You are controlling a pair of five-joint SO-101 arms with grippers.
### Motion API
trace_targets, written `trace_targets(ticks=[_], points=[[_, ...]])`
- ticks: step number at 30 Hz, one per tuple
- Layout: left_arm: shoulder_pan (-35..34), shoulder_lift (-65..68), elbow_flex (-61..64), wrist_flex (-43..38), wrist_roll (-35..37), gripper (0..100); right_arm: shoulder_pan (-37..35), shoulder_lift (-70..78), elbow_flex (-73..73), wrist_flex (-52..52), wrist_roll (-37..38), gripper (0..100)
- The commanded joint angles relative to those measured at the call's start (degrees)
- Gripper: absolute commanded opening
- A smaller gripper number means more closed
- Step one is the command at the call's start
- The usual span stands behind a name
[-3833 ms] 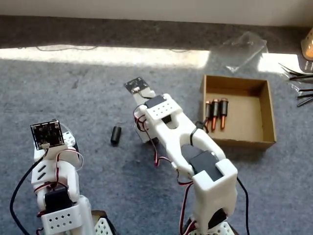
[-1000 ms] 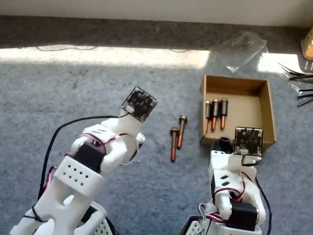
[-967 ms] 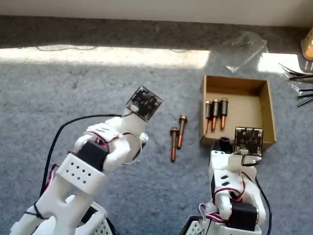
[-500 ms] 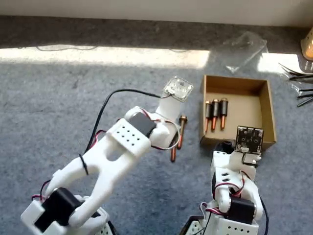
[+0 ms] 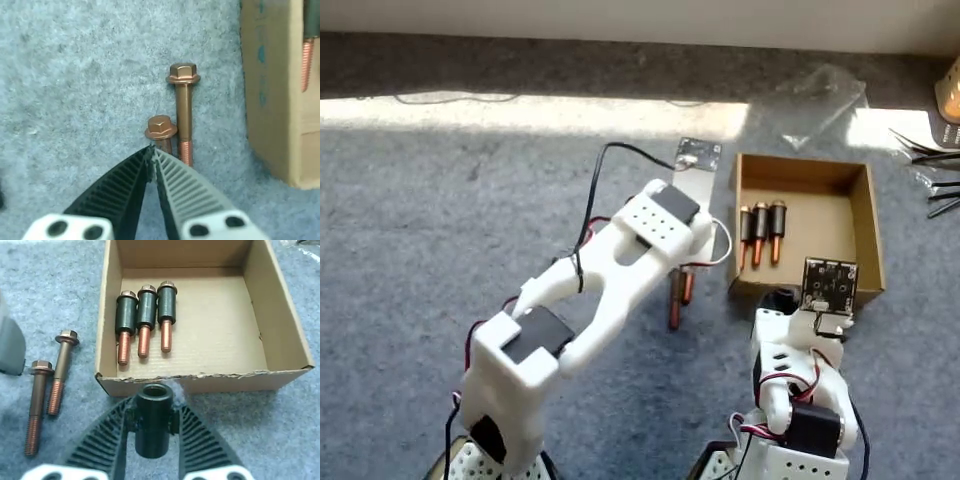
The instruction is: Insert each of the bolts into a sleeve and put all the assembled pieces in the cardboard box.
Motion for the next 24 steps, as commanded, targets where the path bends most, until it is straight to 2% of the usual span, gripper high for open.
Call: trace_targets(ticks=[1, 6, 9, 13, 24], points=[[0.7, 7.4, -16.1, 8.8, 0.7, 1, 0.7, -0.5, -0.2, -2.4, 0.7, 0.5], [0.8, 16.5, -29.8, 18.0, 1.0, 1, 0.7, -0.5, -0.3, -2.4, 0.7, 0.5], [0.7, 20.5, -36.8, 22.9, 4.7, 1, 0.7, -0.5, -0.3, -2.4, 0.8, 0.5], [0.9, 24.4, -43.0, 27.2, 5.5, 8, 0.7, -0.5, -0.3, -2.4, 0.8, 0.5], [0.6, 26.5, -45.1, 28.2, 5.6, 10, 0.7, -0.5, -0.2, -4.7, 0.8, 0.5]])
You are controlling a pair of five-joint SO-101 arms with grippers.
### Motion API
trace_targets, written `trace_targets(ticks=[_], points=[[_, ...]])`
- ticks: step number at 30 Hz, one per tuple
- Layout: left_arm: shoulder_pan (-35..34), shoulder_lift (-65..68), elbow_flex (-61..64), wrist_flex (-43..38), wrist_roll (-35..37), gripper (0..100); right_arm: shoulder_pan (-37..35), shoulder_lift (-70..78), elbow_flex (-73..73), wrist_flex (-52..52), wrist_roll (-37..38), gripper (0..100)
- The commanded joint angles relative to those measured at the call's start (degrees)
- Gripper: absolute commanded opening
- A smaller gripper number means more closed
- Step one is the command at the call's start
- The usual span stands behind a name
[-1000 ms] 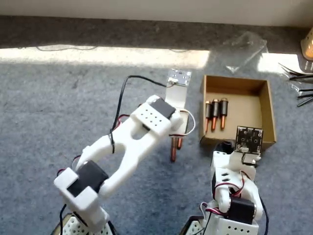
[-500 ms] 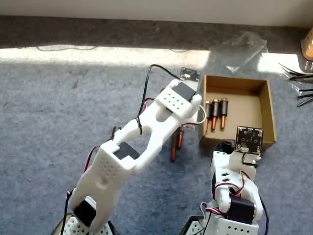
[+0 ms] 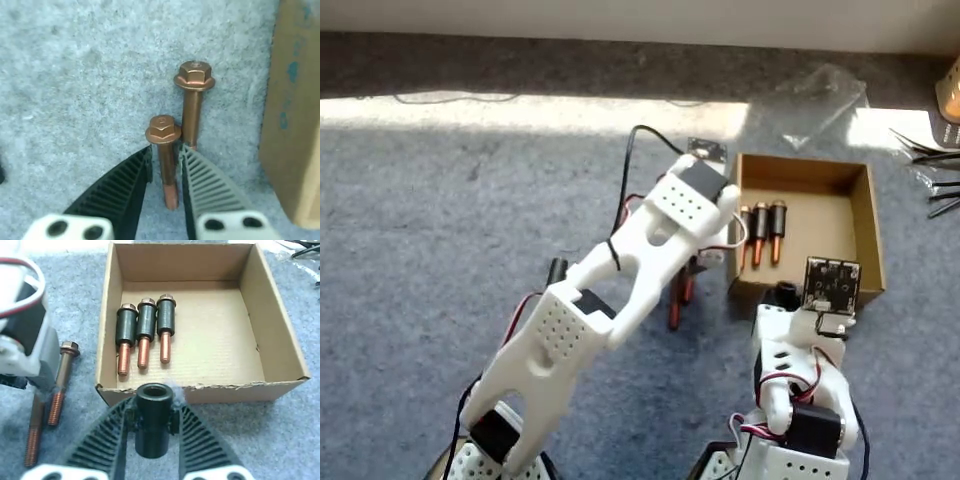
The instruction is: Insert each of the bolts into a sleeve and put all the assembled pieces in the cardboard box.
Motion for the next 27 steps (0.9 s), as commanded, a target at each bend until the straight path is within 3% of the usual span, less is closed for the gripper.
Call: trace_targets(ticks=[1, 6, 24, 27], points=[[0.5, -0.9, -2.4, 0.8, 0.6, 10, 0.7, -0.5, -0.2, -2.2, 0.8, 0.5], [0.7, 2.6, -1.8, 0.5, 6.0, 10, 0.7, -0.5, -0.2, -2.2, 0.8, 0.5], [0.1, 5.6, -2.2, 0.5, 6.2, 10, 2.7, -0.5, -0.2, -2.3, 0.5, 0.5], [0.0, 5.6, -1.3, 0.4, 5.9, 6, 2.7, -0.5, -0.2, -2.3, 0.5, 0.5]])
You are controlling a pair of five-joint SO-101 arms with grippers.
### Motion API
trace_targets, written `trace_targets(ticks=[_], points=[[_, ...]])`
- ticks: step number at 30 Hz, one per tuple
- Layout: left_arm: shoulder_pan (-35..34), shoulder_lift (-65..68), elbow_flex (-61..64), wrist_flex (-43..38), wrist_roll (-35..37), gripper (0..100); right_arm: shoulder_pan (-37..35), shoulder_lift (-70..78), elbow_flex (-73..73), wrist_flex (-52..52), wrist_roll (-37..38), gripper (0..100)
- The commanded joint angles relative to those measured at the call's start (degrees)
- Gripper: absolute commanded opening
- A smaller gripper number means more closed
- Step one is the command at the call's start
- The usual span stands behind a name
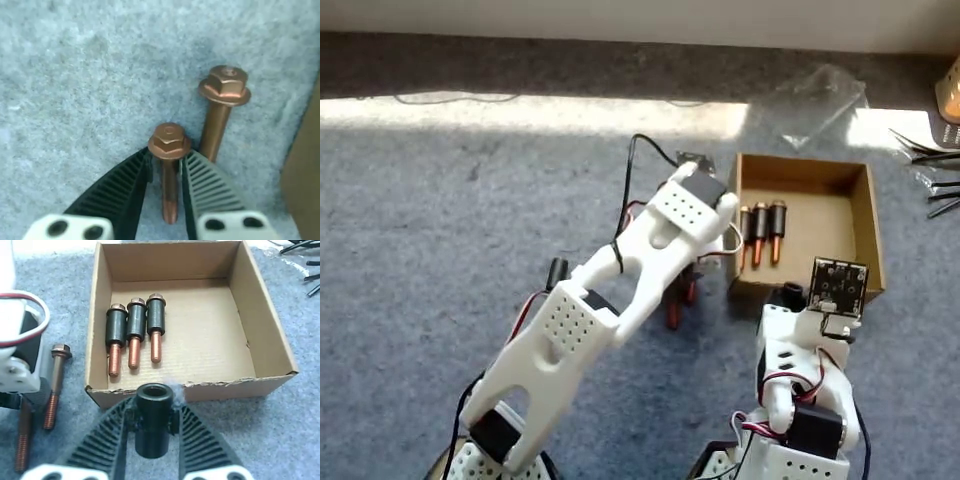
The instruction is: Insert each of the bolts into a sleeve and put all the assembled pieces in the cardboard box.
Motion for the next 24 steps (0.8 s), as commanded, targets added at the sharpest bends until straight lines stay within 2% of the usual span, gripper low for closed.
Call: trace_targets(ticks=[1, 2, 5, 11, 18, 24], points=[[0.0, -0.5, 0.2, 0.0, 0.3, 3, 0.4, -0.5, -0.2, -2.3, 0.5, 0.5], [-0.2, -0.5, 0.2, 0.1, 0.3, 0, 0.4, -0.5, -0.2, -2.3, 0.5, 0.5], [-1.6, -0.5, 0.3, 0.2, 0.3, 3, 0.4, -0.5, -0.2, -2.3, 0.5, 0.5], [-5.0, -0.7, 0.3, 0.4, -0.6, 0, 0.4, -0.5, -0.2, -2.2, 0.5, 0.5], [-5.8, -1.0, 0.1, 2.1, -14.8, 0, 0.4, -0.5, -0.1, -2.2, 0.5, 0.5], [-10.0, -1.1, 0.2, 2.3, -17.2, 0, 0.4, -0.5, -0.1, -2.1, 0.7, 0.5]])
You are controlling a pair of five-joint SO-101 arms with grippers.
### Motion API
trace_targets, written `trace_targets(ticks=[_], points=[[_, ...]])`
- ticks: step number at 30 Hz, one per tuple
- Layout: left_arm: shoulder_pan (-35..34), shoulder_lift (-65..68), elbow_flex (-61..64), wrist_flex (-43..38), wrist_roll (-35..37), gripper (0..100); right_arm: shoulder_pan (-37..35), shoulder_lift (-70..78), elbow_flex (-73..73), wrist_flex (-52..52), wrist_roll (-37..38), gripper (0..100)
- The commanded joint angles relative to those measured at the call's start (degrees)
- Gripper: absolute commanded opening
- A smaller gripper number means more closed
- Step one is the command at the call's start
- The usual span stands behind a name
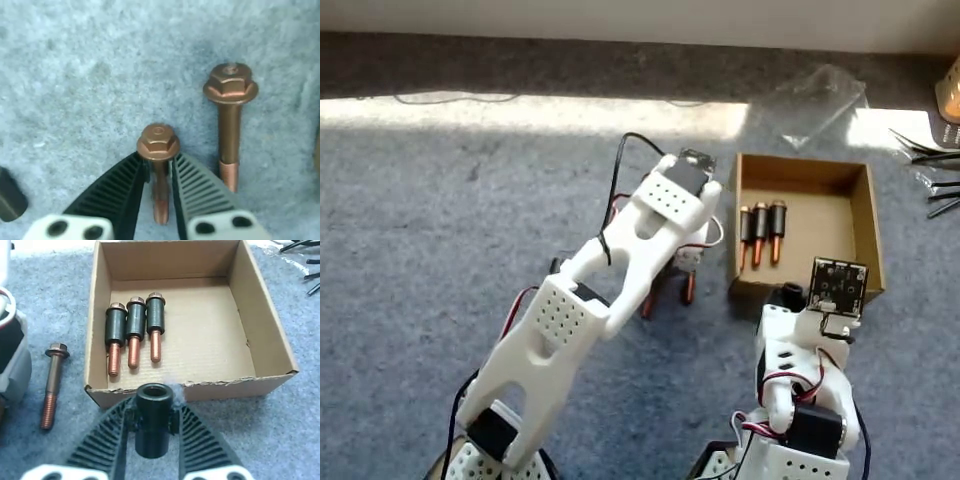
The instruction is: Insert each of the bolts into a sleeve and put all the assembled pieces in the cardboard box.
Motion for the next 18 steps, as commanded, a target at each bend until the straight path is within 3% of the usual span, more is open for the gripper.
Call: trace_targets(ticks=[1, 9, 18], points=[[-5.6, -1.1, -0.2, 1.5, -1.1, 0, 0.4, -0.5, -0.3, -2.1, 0.7, 0.5], [-7.4, -3.2, 0.4, 1.9, -1.2, 0, 0.4, -0.5, -0.3, -2.1, 0.8, 0.5], [-8.0, -12.8, 9.4, 1.6, -1.4, 0, 0.4, -0.5, -0.3, -2.2, 0.8, 0.5]])
